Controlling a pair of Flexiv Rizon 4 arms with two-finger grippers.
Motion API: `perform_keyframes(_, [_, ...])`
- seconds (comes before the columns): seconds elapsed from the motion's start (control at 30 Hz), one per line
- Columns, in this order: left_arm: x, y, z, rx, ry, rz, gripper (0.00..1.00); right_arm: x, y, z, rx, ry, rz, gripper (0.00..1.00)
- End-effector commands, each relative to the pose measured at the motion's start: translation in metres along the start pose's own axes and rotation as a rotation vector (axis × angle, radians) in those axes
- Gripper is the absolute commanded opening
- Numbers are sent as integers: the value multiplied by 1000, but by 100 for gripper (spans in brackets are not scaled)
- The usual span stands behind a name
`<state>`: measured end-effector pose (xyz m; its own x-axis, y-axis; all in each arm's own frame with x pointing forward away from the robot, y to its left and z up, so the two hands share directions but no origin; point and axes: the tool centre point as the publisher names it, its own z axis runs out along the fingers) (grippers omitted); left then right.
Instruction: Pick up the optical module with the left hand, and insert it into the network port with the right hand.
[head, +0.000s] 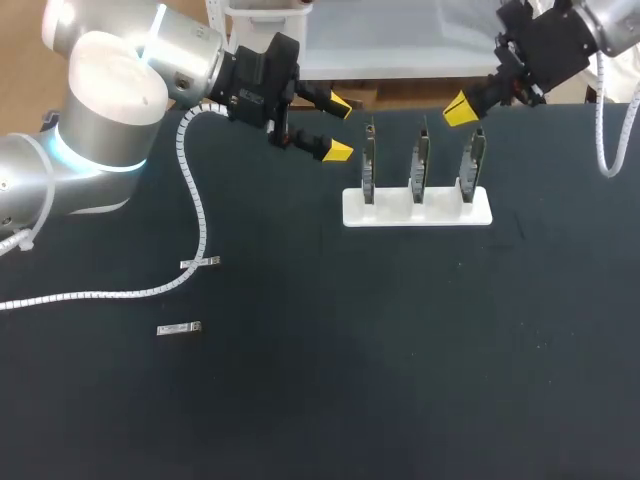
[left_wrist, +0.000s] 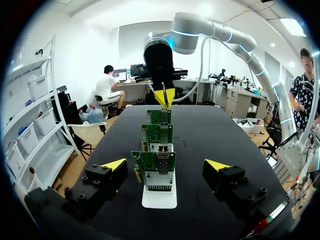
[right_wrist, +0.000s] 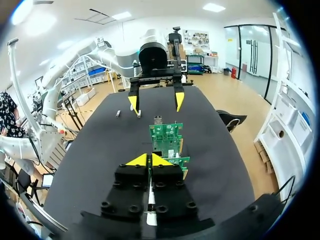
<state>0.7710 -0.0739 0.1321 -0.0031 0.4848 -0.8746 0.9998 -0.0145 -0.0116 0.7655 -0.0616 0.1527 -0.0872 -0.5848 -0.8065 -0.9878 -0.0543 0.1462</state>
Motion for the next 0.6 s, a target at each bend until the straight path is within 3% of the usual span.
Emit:
perform_keyframes(0.03, [0,1,0,1,0,1,100,0,-3,0,-6,-1,-1,100])
perform_keyframes(0.5, [0,1,0,1,0,1,100,0,-3,0,-6,-1,-1,100])
perform_keyframes(0.6, [-12,3,-8,-20,-20,21,100,0,-3,0,-6,-1,-1,100])
